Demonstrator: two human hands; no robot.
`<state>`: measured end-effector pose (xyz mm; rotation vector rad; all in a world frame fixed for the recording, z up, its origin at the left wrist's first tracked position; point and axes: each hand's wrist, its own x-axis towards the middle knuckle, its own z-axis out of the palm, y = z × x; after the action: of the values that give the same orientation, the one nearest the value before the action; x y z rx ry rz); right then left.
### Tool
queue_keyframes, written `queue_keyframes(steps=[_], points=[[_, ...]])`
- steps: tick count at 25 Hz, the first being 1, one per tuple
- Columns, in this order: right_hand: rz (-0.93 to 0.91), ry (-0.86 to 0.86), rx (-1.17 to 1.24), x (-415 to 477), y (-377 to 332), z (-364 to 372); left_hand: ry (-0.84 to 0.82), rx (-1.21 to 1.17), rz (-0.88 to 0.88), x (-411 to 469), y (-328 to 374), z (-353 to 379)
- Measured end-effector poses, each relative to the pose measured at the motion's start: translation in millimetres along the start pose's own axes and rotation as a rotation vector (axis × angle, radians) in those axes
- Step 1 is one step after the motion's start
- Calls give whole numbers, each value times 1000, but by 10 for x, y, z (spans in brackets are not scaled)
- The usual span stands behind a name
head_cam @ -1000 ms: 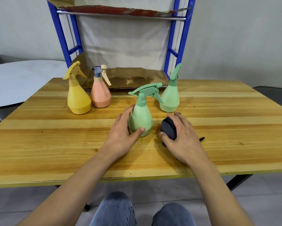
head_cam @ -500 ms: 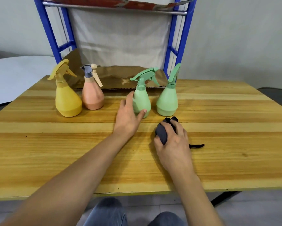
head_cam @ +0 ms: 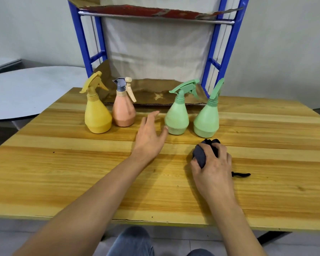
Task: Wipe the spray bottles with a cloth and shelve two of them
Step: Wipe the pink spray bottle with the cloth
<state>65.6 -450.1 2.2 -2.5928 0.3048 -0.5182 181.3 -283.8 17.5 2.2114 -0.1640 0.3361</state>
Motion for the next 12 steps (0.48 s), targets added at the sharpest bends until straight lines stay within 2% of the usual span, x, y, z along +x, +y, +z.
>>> queue_keyframes(steps=[6, 12], points=[[-49, -13, 66, -25, -248, 153, 320, -5, -56, 83, -269, -569], [-23, 2, 100, -32, -224, 192, 244, 67, -82, 455, -244, -664]])
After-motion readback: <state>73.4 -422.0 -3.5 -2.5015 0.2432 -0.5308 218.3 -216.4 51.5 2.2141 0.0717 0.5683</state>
